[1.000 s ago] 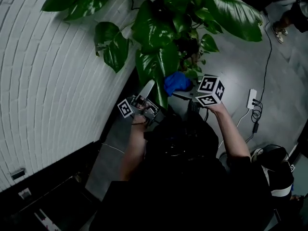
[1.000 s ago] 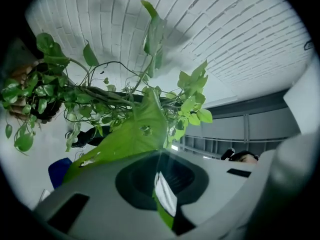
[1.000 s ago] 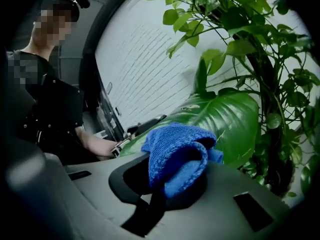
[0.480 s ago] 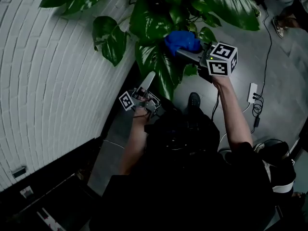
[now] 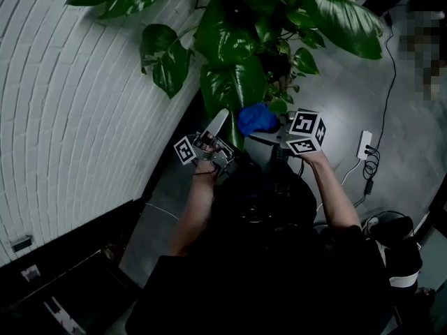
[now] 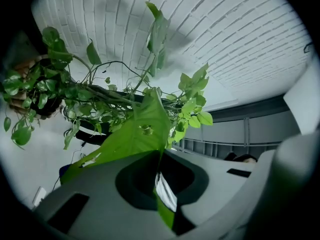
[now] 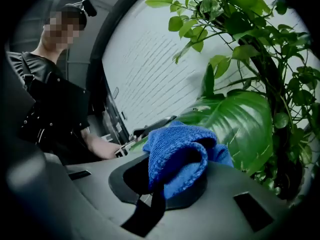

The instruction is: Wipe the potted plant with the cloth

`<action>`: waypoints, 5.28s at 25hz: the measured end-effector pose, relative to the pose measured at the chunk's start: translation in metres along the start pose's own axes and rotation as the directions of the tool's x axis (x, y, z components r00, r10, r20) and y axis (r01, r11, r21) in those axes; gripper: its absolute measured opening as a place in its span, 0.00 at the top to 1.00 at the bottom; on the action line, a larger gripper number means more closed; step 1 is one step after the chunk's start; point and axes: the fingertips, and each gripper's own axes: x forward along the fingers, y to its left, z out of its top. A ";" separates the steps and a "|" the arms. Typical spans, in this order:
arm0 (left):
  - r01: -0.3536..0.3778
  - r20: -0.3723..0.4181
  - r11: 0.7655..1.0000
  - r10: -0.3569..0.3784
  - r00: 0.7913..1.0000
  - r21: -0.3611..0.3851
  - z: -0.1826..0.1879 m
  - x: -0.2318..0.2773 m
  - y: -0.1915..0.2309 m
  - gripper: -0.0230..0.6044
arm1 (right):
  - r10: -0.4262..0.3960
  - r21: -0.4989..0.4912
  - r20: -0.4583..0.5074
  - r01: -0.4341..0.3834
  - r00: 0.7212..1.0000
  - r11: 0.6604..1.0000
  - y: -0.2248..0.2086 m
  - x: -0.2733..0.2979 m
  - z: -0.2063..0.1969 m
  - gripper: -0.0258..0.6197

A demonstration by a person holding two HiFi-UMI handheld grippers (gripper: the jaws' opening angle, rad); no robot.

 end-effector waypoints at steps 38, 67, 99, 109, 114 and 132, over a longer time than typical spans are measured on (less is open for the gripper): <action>-0.086 -0.053 0.970 0.101 0.993 0.228 0.011 -0.037 0.002 0.85 | -0.033 0.061 -0.162 0.043 0.986 0.997 -0.048 0.053 0.054 0.87; -0.031 -0.133 0.950 0.076 0.988 0.311 0.000 -0.039 -0.004 0.95 | -0.194 0.021 -0.175 0.201 0.965 0.979 -0.130 0.091 0.154 0.87; -0.068 -0.146 0.912 0.138 0.980 0.404 0.003 -0.045 -0.002 0.95 | -0.170 -0.057 -0.225 0.161 0.959 0.985 -0.103 0.106 0.166 0.87; -0.076 -0.147 0.902 0.152 0.977 0.425 0.006 -0.047 -0.006 0.93 | 0.039 0.004 -0.404 -0.041 0.914 0.999 -0.036 0.134 0.086 0.87; 0.006 -0.095 0.939 0.029 0.995 0.344 0.012 -0.048 -0.023 0.84 | 0.120 0.071 -0.315 -0.103 0.941 0.992 -0.004 0.114 0.088 0.87; 0.143 -0.036 0.985 -0.140 0.989 0.101 -0.012 -0.013 -0.026 0.43 | -0.099 -0.047 -0.049 0.097 0.994 0.994 -0.031 0.015 0.083 0.87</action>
